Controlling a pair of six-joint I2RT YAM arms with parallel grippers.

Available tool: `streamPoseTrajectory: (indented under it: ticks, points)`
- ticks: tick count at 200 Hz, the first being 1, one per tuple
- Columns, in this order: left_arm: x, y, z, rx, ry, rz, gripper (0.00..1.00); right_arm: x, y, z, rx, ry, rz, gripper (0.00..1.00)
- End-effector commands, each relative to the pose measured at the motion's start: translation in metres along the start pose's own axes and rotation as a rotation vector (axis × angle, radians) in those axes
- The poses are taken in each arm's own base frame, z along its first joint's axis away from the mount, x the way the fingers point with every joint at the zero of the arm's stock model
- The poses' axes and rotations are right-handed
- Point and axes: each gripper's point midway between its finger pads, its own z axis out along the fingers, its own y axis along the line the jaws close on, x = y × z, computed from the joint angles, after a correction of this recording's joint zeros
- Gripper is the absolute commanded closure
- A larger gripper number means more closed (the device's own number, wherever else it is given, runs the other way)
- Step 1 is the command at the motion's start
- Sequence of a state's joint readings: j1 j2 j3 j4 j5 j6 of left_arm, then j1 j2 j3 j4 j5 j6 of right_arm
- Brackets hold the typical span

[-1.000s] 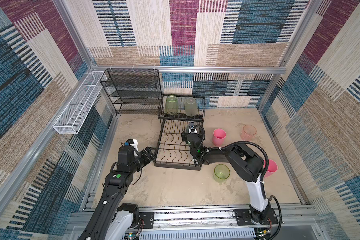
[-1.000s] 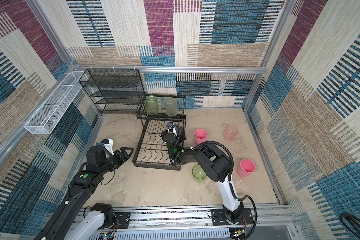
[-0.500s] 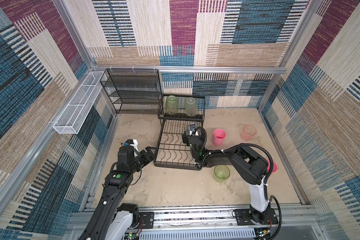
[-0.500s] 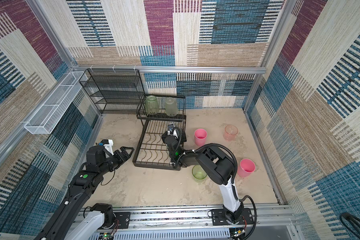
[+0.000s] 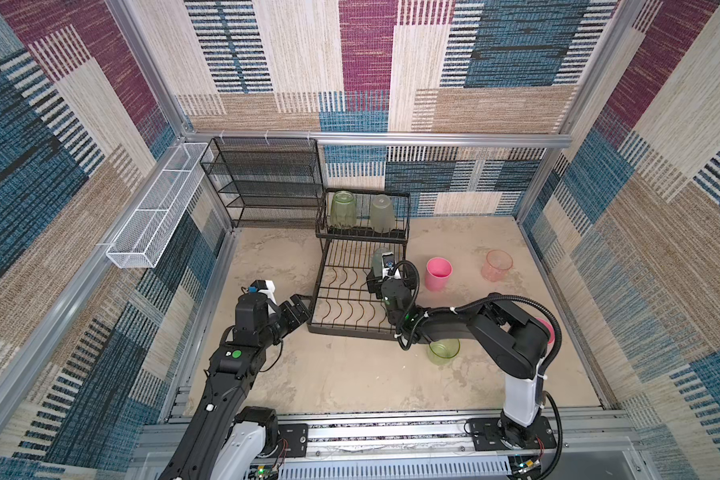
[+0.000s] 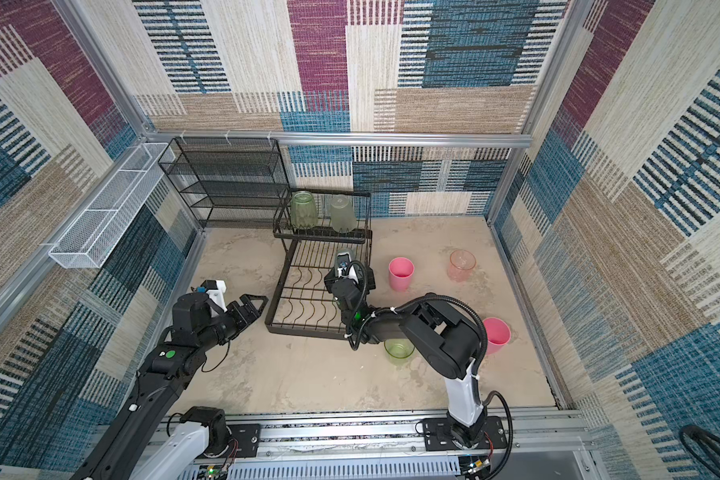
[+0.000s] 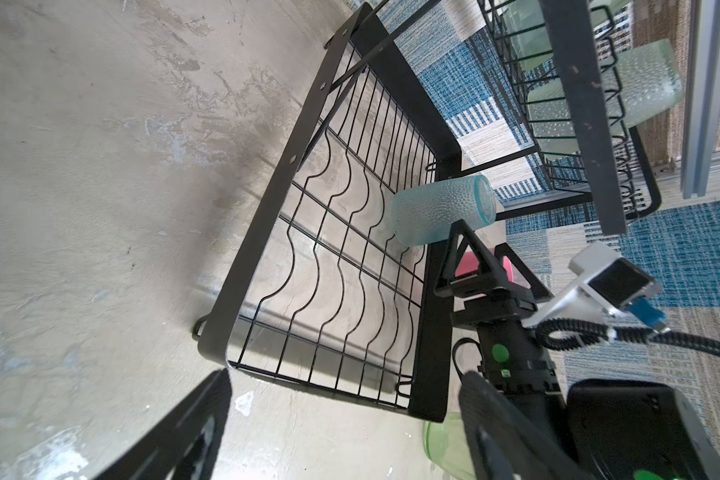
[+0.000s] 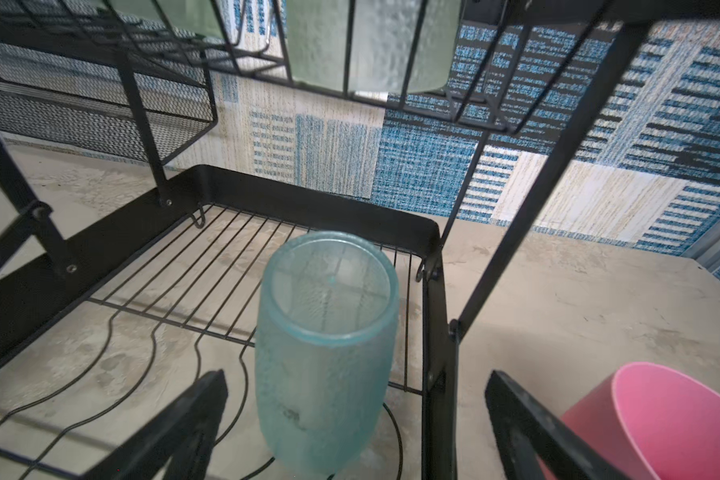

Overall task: Load the cups into the dish rack
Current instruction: 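Open the right gripper and draw it back from the teal cup, then reach the right gripper down and grasp the light green cup's rim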

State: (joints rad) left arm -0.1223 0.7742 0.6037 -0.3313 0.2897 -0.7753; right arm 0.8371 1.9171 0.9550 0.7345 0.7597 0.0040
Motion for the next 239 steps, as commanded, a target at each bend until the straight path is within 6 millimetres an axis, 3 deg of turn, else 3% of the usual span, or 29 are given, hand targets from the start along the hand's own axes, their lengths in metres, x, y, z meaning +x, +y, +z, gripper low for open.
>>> streamPoseTrajectory:
  ticks: [1,58,92,154,200,239]
  points:
    - [0.002,0.006,0.0,-0.022,0.002,0.011,0.11,-0.015,-0.001,-0.017,-0.009,-0.027,0.052,0.0]
    - [0.006,0.009,0.006,-0.028,0.026,-0.004,0.12,-0.014,-0.012,-0.06,-0.076,0.061,0.107,0.0]
    - [0.005,0.008,0.005,-0.025,0.025,-0.007,0.12,-0.014,-0.036,-0.089,-0.099,0.139,0.149,0.0]
    - [0.012,0.006,0.009,-0.015,0.056,-0.01,0.14,-0.031,-0.07,-0.137,-0.135,0.289,0.195,0.03]
    - [0.019,-0.009,0.013,-0.017,0.088,0.085,0.14,-0.032,-0.088,-0.157,-0.176,0.417,0.28,0.09]
    - [0.039,-0.037,0.023,0.0,0.152,0.218,0.15,-0.025,-0.095,-0.164,-0.19,0.523,0.321,0.17]
